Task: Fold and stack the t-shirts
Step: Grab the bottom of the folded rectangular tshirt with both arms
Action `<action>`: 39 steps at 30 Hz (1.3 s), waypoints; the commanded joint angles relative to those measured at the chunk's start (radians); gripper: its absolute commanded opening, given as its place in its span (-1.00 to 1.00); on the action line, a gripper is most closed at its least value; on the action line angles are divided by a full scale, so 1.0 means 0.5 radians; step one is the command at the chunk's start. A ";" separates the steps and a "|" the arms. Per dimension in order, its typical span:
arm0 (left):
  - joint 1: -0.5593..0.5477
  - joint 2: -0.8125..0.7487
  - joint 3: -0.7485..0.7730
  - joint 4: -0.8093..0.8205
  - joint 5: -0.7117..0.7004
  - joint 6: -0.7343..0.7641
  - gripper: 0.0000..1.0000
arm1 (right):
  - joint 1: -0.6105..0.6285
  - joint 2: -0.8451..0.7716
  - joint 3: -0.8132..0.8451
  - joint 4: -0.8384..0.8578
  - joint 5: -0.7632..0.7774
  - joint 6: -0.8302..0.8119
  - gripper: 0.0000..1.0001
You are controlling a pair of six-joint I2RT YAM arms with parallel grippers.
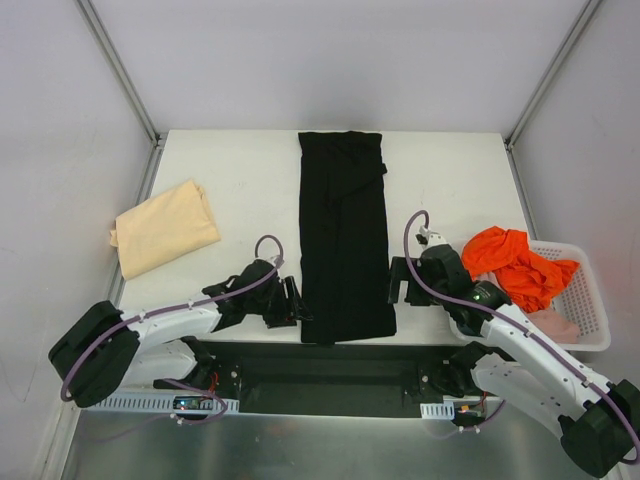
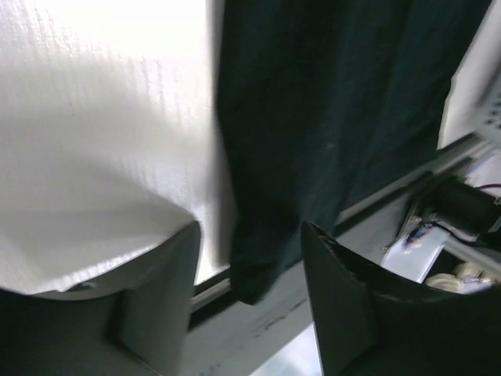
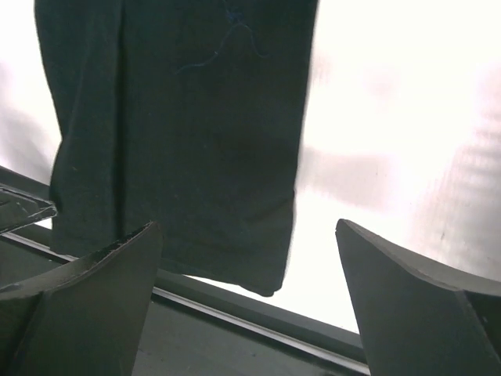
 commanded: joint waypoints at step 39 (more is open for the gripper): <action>-0.241 0.019 -0.121 0.008 0.023 -0.315 -1.00 | 0.014 0.422 -0.345 0.086 -0.635 0.336 -0.50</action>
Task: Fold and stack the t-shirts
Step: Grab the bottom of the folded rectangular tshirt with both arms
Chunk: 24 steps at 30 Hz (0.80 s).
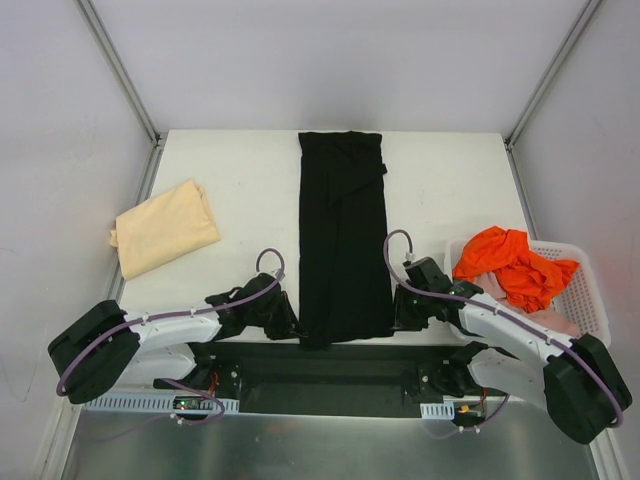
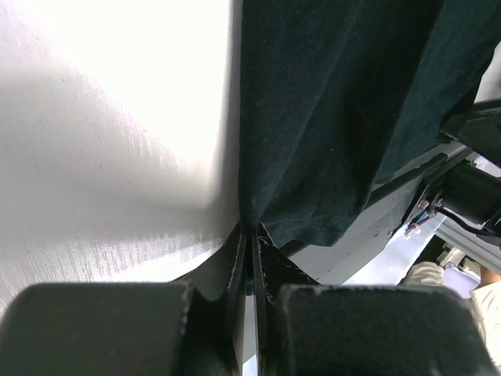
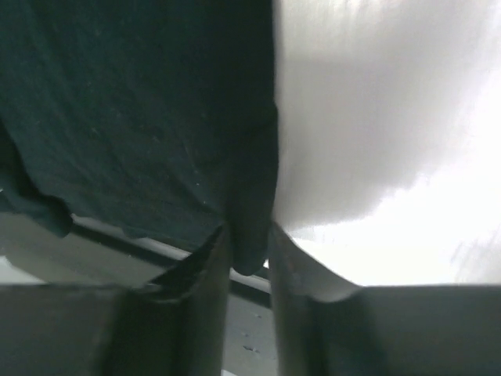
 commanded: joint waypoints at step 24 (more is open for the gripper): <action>-0.139 -0.436 0.728 -0.728 -0.472 0.447 -1.00 | 0.251 -0.376 0.546 -0.360 0.212 -0.211 -0.99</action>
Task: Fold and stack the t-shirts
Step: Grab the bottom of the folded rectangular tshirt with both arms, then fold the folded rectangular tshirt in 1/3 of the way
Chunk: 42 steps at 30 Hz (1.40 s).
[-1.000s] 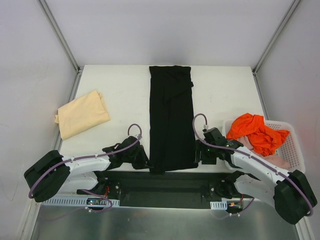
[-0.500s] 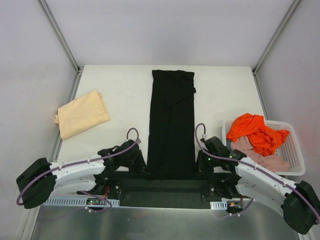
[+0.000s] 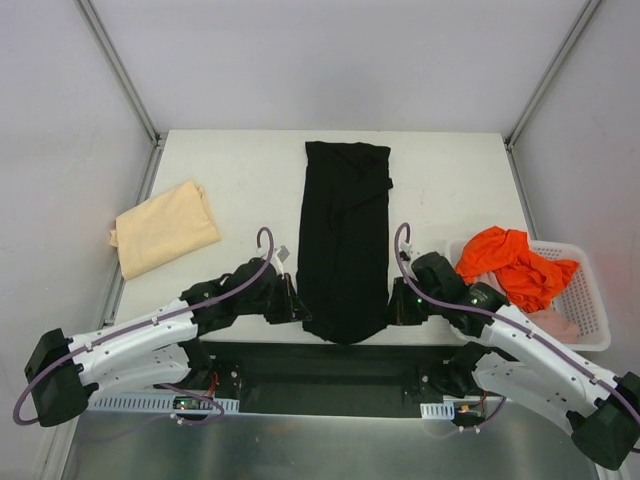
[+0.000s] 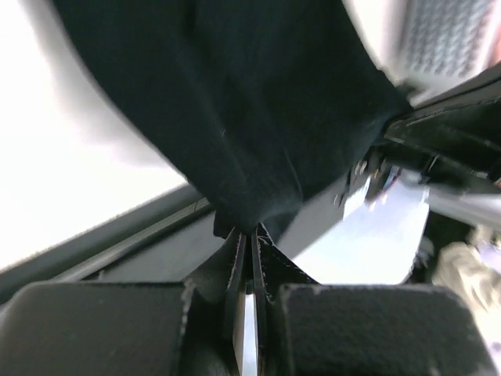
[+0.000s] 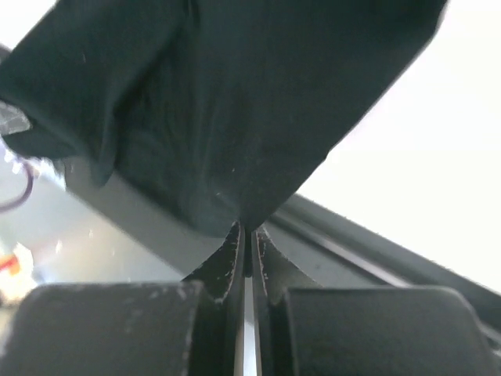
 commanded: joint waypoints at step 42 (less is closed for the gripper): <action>1.102 2.203 1.926 0.115 0.309 0.889 -0.65 | -0.940 2.253 1.913 0.358 0.203 -0.558 -0.65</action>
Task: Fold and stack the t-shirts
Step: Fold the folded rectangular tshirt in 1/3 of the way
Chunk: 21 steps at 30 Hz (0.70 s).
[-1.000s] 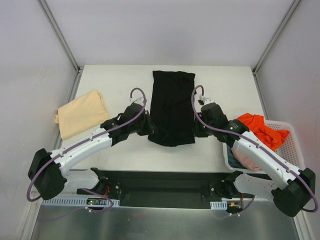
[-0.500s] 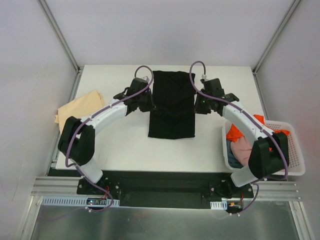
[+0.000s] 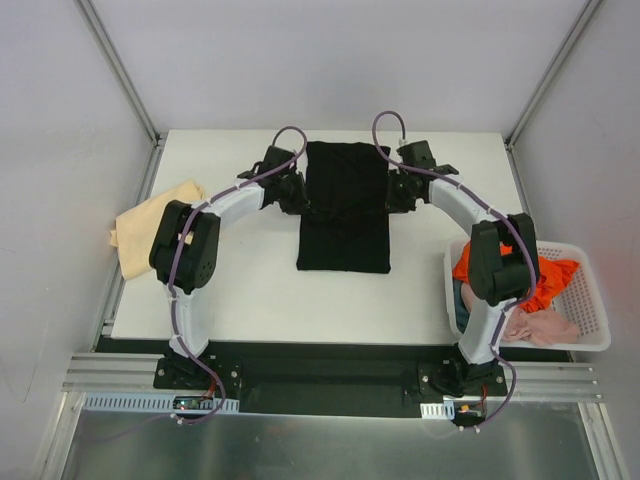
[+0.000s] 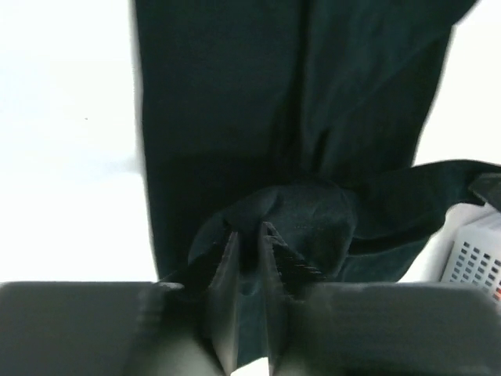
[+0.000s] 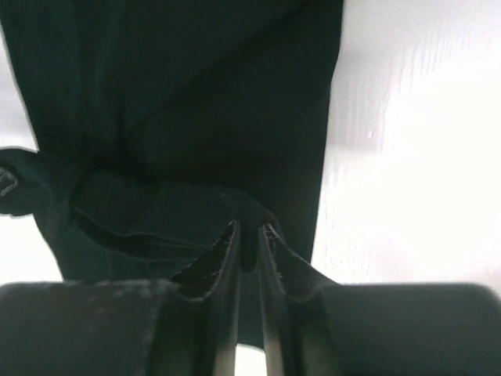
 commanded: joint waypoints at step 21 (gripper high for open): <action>0.004 -1.402 -1.163 0.200 -0.089 -0.164 0.99 | 0.414 -0.305 -0.319 0.321 -0.411 0.005 0.93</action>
